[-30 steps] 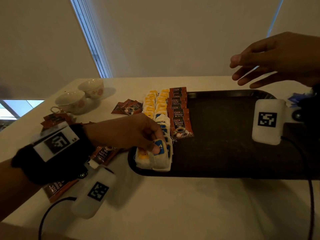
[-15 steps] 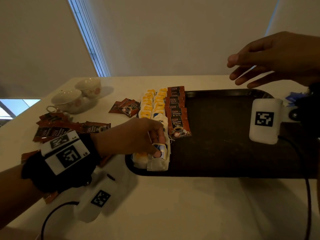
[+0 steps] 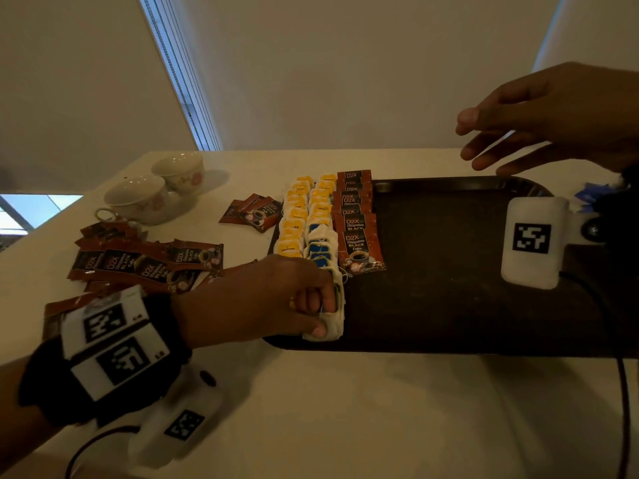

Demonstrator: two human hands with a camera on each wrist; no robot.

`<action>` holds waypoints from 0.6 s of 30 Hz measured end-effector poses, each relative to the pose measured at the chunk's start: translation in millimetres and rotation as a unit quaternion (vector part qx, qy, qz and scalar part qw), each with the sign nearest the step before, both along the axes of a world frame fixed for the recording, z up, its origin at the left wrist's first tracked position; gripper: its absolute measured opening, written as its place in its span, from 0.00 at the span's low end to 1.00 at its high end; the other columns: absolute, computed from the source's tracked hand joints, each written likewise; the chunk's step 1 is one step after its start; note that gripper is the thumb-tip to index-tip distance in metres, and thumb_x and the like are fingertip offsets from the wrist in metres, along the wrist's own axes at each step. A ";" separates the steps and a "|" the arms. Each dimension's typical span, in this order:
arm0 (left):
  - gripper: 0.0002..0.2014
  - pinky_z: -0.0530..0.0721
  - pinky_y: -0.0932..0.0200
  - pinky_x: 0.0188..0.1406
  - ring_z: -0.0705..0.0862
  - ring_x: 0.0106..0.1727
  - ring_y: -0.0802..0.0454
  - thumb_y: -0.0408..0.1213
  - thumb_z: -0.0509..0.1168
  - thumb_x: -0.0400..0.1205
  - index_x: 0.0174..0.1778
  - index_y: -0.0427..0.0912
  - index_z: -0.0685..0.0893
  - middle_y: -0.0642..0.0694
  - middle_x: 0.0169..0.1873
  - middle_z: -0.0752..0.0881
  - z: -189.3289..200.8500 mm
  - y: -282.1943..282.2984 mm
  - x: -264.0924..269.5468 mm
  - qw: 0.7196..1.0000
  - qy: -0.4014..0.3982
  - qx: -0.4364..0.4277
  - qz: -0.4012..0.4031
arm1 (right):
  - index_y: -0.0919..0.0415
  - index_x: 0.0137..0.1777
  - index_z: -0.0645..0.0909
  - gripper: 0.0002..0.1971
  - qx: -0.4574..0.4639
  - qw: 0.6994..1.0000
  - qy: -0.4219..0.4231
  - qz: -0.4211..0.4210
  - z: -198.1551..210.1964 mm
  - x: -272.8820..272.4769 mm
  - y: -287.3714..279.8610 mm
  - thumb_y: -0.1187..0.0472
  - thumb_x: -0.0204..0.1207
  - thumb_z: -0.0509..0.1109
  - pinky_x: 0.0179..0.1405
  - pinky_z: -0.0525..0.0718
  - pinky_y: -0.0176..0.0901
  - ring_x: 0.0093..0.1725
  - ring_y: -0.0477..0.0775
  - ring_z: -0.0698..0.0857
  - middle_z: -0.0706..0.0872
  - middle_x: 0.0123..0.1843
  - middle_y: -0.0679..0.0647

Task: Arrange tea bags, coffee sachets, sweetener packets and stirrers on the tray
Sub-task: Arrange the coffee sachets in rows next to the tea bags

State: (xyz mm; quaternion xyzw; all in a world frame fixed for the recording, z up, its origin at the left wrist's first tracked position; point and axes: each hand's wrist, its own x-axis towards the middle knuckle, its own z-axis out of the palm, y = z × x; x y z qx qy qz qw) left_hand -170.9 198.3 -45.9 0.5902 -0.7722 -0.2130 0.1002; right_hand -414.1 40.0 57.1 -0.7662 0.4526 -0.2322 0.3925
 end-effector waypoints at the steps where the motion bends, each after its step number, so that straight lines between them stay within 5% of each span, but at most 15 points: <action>1: 0.11 0.77 0.75 0.42 0.80 0.47 0.60 0.43 0.75 0.72 0.49 0.51 0.85 0.60 0.38 0.79 -1.2 -1.1 -0.3 1.000 -0.004 -0.006 -0.001 | 0.54 0.50 0.85 0.22 0.000 1.000 -0.001 -0.001 0.0 -0.1 0.4 0.42 0.59 0.70 0.40 0.84 0.44 0.38 0.45 0.91 0.91 0.39 0.49; 6: 0.13 0.71 0.81 0.41 0.78 0.42 0.68 0.46 0.74 0.73 0.52 0.50 0.86 0.65 0.36 0.75 -3.7 -1.5 1.9 0.998 -0.032 -0.038 -0.032 | 0.54 0.49 0.85 0.28 -0.001 1.000 0.003 0.009 1.9 -0.7 2.6 0.38 0.51 0.71 0.41 0.84 0.45 0.39 0.46 0.91 0.92 0.40 0.50; 12: 0.17 0.69 0.82 0.44 0.73 0.46 0.77 0.52 0.71 0.74 0.59 0.56 0.82 0.69 0.39 0.72 -0.2 2.8 -3.2 0.995 -0.044 -0.058 -0.061 | 0.54 0.49 0.86 0.26 0.011 1.000 -0.014 0.021 2.6 -1.4 4.3 0.40 0.53 0.73 0.41 0.83 0.46 0.39 0.47 0.91 0.92 0.40 0.51; 14: 0.17 0.63 0.87 0.49 0.71 0.48 0.80 0.50 0.69 0.77 0.61 0.55 0.82 0.71 0.41 0.72 -3.3 6.0 -9.6 0.993 -0.068 -0.059 -0.081 | 0.51 0.45 0.87 0.32 0.017 1.000 -0.007 0.026 3.4 -1.2 6.1 0.32 0.43 0.78 0.43 0.84 0.48 0.40 0.48 0.91 0.92 0.41 0.51; 16: 0.12 0.63 0.86 0.55 0.73 0.49 0.71 0.43 0.70 0.78 0.57 0.51 0.86 0.67 0.45 0.79 -5.9 6.3 -13.1 0.985 -0.088 -0.097 -0.116 | 0.47 0.41 0.88 0.41 0.021 1.000 -0.005 0.015 1.9 -3.0 2.0 0.25 0.26 0.79 0.41 0.84 0.48 0.41 0.49 0.91 0.92 0.42 0.52; 18: 0.13 0.69 0.82 0.49 0.73 0.44 0.68 0.43 0.69 0.79 0.59 0.52 0.85 0.60 0.44 0.79 8.3 8.0 -9.9 0.991 -0.090 -0.067 -0.078 | 0.44 0.39 0.88 0.43 0.037 0.999 0.003 0.005 -2.8 -2.8 -2.4 0.23 0.20 0.77 0.39 0.83 0.47 0.41 0.50 0.91 0.92 0.44 0.53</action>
